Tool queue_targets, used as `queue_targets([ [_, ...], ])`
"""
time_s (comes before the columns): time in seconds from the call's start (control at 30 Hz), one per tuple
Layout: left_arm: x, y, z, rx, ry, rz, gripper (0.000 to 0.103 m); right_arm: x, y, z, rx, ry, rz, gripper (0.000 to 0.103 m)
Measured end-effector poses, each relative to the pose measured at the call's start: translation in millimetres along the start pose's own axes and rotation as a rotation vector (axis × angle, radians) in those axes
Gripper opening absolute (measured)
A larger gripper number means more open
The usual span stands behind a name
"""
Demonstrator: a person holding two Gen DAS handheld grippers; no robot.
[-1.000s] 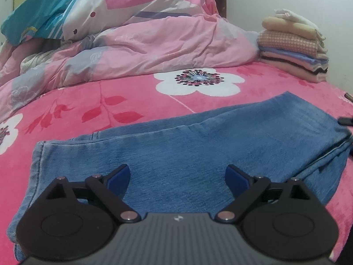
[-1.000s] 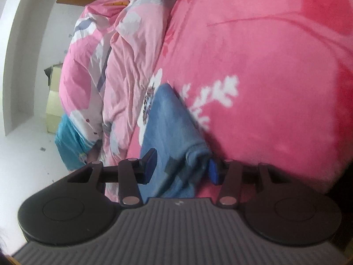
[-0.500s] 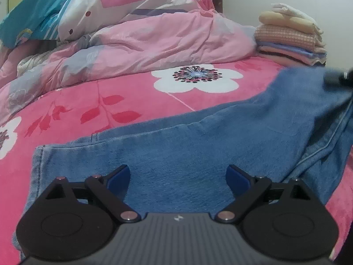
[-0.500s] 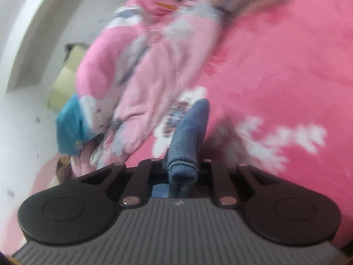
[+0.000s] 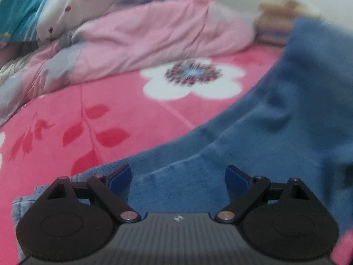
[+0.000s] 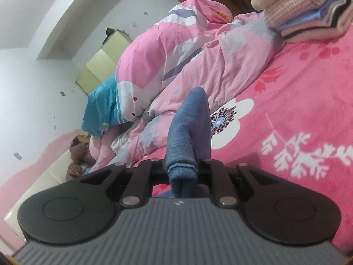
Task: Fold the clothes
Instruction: 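Lift the folded jeans up off the bedspread with the right gripper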
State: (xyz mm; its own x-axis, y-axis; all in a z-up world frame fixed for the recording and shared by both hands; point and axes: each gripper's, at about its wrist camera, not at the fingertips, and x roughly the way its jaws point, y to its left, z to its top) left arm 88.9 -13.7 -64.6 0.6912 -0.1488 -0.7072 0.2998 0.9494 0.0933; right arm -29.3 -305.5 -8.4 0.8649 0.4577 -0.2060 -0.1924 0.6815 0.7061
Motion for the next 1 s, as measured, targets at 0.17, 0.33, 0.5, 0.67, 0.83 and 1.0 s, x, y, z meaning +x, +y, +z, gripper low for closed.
queue_targets([
  [0.17, 3.2, 7.3, 12.2, -0.064, 0.041, 0.005, 0.092, -4.1, 1.8, -7.8, -0.015, 0.002, 0.002, 0.012],
  [0.33, 8.1, 10.1, 16.0, -0.04, 0.053, 0.075, 0.094, -6.1, -5.9, -7.6, 0.011, 0.002, 0.018, 0.012],
  [0.5, 10.3, 16.6, 25.6, -0.102, 0.079, 0.078, 0.09, -4.9, -10.6, -8.1, 0.018, 0.007, 0.037, 0.012],
  [0.67, -22.5, 1.4, 4.1, -0.048, 0.064, 0.017, 0.09, -4.9, -20.7, -3.7, 0.046, 0.011, 0.047, 0.012],
  [0.83, -49.9, -22.4, -28.8, 0.019, 0.054, 0.013, 0.092, -4.9, -24.5, -5.6, 0.057, 0.013, 0.06, 0.012],
  [1.0, -74.5, -26.2, -48.2, 0.043, 0.042, -0.018, 0.092, -6.6, -22.2, -5.1, 0.052, 0.015, 0.062, 0.012],
])
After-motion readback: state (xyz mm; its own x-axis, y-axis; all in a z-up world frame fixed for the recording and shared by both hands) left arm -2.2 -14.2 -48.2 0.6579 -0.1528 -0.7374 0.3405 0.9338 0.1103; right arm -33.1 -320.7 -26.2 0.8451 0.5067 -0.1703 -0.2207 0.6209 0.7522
